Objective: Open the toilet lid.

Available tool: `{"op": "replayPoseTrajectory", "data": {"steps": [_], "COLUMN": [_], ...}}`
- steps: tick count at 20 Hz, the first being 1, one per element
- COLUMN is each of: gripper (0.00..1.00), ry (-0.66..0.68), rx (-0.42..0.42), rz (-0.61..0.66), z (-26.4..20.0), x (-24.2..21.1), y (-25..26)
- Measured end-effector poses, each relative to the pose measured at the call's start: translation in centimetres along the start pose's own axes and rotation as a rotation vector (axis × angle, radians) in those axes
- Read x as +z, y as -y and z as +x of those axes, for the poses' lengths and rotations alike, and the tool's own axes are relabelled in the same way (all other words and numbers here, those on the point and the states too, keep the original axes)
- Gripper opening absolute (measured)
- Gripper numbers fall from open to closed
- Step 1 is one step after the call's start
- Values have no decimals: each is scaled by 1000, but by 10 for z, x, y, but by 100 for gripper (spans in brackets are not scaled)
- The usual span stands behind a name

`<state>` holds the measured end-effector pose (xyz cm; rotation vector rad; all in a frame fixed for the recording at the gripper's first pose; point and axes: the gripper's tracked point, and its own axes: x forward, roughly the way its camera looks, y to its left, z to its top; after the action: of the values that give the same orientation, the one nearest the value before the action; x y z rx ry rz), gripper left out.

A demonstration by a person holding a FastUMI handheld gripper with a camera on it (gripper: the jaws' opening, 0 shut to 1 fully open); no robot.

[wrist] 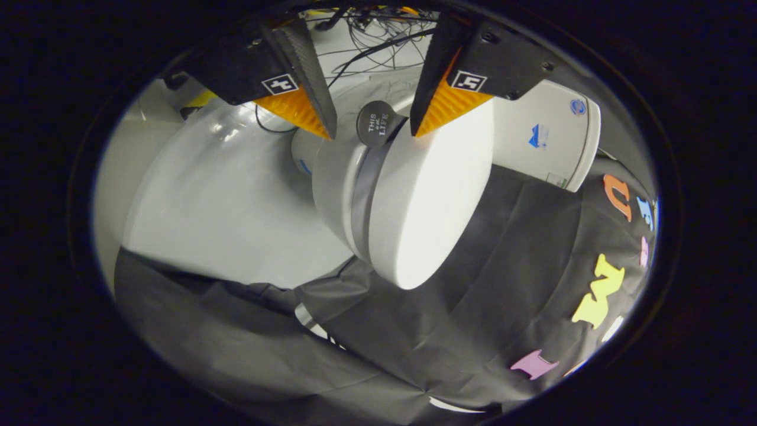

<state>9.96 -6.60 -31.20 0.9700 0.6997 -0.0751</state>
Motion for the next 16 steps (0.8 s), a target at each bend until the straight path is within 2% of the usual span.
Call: {"op": "replayPoseTrajectory", "data": {"steps": [3,6,10,11,16], "gripper": [65,58,38,36,16], "ry": [-25,-50,-54,-57,-70], "rx": [20,44,57,70,156], "rz": [39,70,68,80,246], "z": [3,11,11,11,8], "x": [-3,-9,-7,-5,5], "y": [0,-4,-2,-2,-2]}}
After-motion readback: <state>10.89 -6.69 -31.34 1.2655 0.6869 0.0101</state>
